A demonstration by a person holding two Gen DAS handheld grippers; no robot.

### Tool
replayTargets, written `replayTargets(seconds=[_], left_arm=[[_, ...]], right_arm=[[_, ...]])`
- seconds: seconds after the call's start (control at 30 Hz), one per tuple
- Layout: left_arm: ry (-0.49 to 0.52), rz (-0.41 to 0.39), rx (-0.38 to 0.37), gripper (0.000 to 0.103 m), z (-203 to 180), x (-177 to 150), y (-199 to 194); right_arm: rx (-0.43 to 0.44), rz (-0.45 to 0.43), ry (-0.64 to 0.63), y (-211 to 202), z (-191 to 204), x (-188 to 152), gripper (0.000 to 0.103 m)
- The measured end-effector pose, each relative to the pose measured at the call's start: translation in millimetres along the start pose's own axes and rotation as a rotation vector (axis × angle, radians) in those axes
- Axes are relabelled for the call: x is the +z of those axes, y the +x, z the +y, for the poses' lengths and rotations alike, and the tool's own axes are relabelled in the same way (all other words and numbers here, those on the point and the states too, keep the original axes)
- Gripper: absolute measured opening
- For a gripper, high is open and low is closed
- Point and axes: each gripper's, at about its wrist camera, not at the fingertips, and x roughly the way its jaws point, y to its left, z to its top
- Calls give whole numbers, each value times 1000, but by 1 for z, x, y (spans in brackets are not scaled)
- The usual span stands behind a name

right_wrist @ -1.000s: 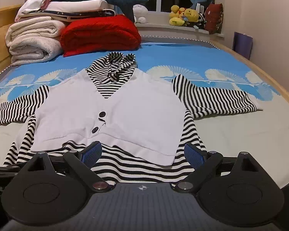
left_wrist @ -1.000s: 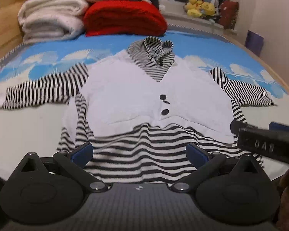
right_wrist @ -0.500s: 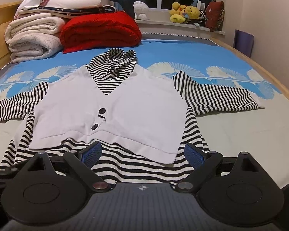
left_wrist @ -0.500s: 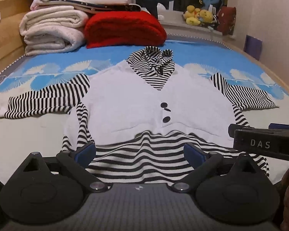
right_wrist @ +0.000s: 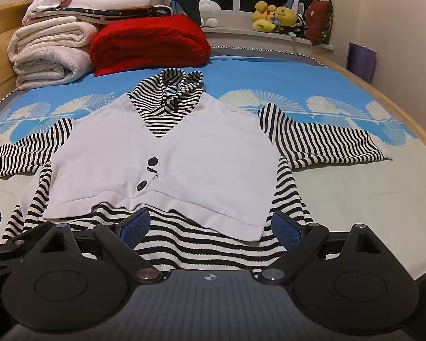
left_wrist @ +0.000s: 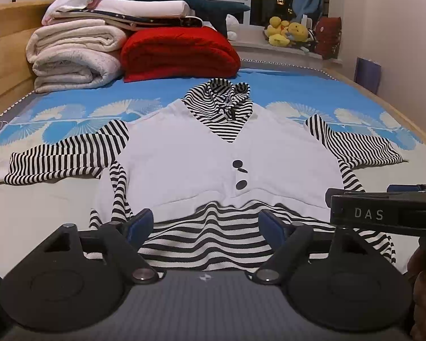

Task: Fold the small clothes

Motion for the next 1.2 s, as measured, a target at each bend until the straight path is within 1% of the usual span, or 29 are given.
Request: replayTargets(seconds=[0.2, 0.6, 0.73, 0.8, 0.9, 0.97, 1.03, 1.13, 1.2], left_arm=[[-5, 5, 7, 74, 1, 1, 0], [5, 14, 1, 70, 1, 1, 2], [29, 2, 4, 67, 0, -1, 2], [59, -17, 18, 66, 0, 1, 0], [90, -39, 21, 65, 2, 13, -9], [98, -52, 10, 66, 5, 29, -20], [117, -78, -3, 66, 8, 48, -31], [122, -115, -43, 66, 15, 77, -39], [117, -122, -72, 66, 21, 95, -35]], right_arm=[[0, -1, 1, 0, 0, 0, 93], [3, 0, 7, 3, -1, -1, 93], [5, 3, 10, 3, 0, 1, 93], [7, -1, 10, 3, -1, 3, 92], [9, -7, 27, 2, -2, 8, 92], [12, -6, 40, 0, -3, 10, 89], [21, -8, 51, -3, -4, 14, 88], [41, -23, 56, -8, -3, 20, 88], [47, -36, 53, -11, -4, 23, 88]])
